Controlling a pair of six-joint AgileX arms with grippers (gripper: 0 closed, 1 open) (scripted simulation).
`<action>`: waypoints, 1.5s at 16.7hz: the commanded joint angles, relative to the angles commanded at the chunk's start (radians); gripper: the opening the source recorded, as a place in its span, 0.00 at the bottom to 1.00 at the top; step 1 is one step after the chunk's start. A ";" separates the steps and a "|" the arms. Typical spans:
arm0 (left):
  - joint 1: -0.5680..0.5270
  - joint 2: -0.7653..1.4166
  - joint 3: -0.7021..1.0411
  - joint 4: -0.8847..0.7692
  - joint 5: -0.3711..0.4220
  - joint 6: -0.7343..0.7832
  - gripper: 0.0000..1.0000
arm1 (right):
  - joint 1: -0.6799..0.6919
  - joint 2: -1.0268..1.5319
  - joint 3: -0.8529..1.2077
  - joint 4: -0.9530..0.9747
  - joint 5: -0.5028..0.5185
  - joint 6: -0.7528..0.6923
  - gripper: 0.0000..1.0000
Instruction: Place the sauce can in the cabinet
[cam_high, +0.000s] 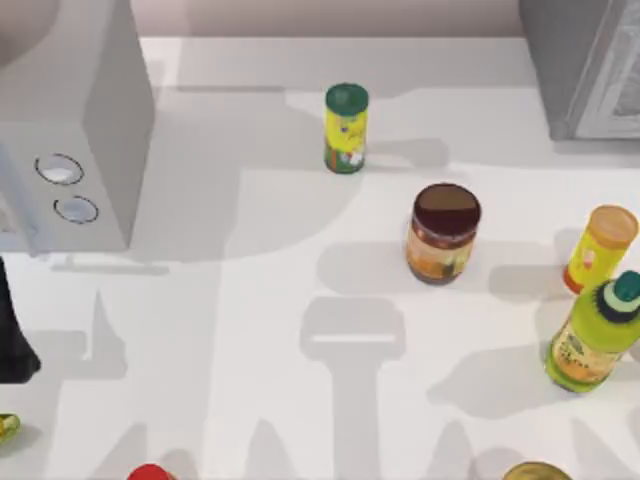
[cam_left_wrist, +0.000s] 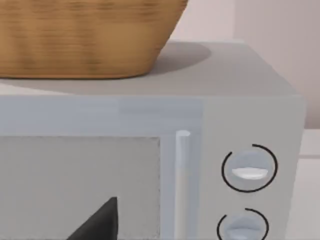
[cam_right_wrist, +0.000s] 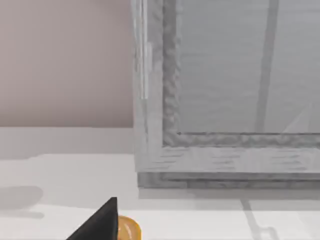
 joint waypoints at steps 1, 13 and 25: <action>0.000 0.000 0.000 0.000 0.000 0.000 1.00 | 0.000 0.000 0.000 0.000 0.000 0.000 1.00; 0.000 0.000 0.000 0.000 0.000 0.000 1.00 | 0.042 0.623 0.490 -0.105 -0.371 -0.449 1.00; 0.000 0.000 0.000 0.000 0.000 0.000 1.00 | 0.085 1.858 1.236 -0.475 -0.850 -1.180 1.00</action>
